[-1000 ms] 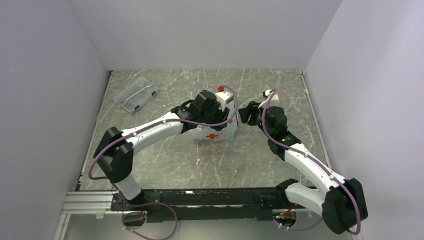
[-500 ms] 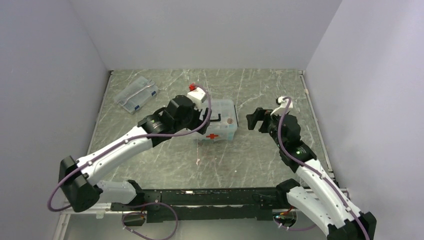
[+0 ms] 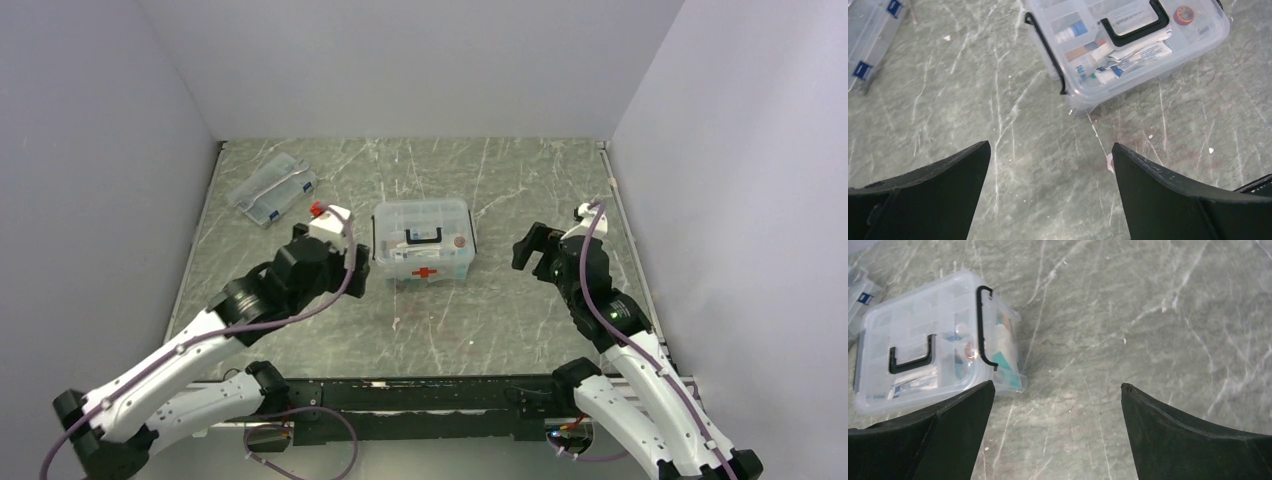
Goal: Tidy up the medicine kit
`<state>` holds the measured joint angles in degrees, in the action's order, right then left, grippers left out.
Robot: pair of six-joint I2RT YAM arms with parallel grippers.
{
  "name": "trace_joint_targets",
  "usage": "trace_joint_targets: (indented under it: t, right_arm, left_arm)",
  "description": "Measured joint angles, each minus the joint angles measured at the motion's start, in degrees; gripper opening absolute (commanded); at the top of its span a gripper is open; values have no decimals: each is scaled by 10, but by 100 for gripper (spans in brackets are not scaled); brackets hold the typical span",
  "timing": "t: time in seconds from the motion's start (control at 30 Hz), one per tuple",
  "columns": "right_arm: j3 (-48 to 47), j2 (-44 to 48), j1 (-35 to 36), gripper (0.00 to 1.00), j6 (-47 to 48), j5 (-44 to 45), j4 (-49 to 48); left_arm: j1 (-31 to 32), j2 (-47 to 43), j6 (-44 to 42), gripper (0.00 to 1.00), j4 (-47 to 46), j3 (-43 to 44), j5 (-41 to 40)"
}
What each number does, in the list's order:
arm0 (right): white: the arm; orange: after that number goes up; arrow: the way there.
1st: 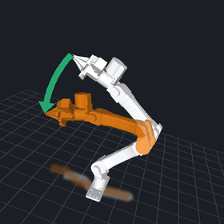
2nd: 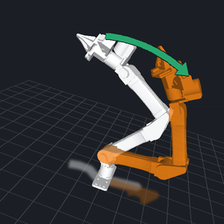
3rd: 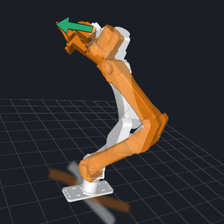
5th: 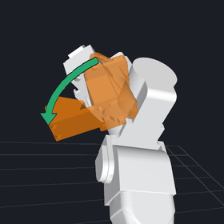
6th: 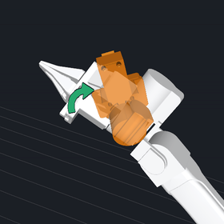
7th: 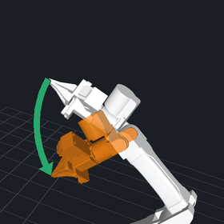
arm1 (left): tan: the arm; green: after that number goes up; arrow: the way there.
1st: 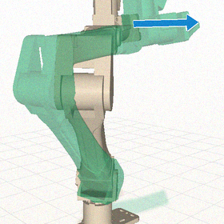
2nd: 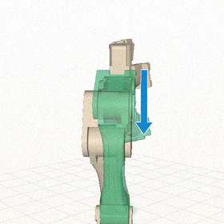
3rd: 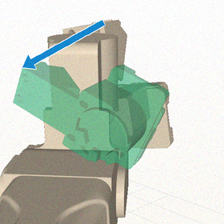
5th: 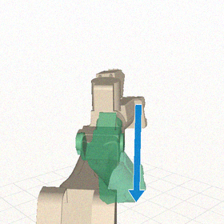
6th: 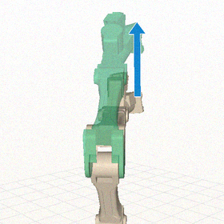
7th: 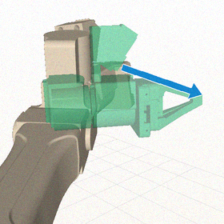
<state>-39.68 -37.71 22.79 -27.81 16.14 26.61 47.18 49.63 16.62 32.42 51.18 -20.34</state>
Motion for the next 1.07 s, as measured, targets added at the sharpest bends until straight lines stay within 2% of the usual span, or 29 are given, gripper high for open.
trace_joint_targets:
  t: [0.3, 0.57, 1.07]
  right_arm:
    - [-8, 2, 0, 100, -77, 51, 102]
    - [-7, 66, 0, 100, -104, 74, 119]
    - [-7, 56, 0, 100, -110, 79, 141]
  left_arm:
    - [0, -189, 53, 99, 70, -57, -69]
    - [0, -313, 82, 99, 113, -99, -111]
    - [0, -335, 87, 99, 129, -102, -115]
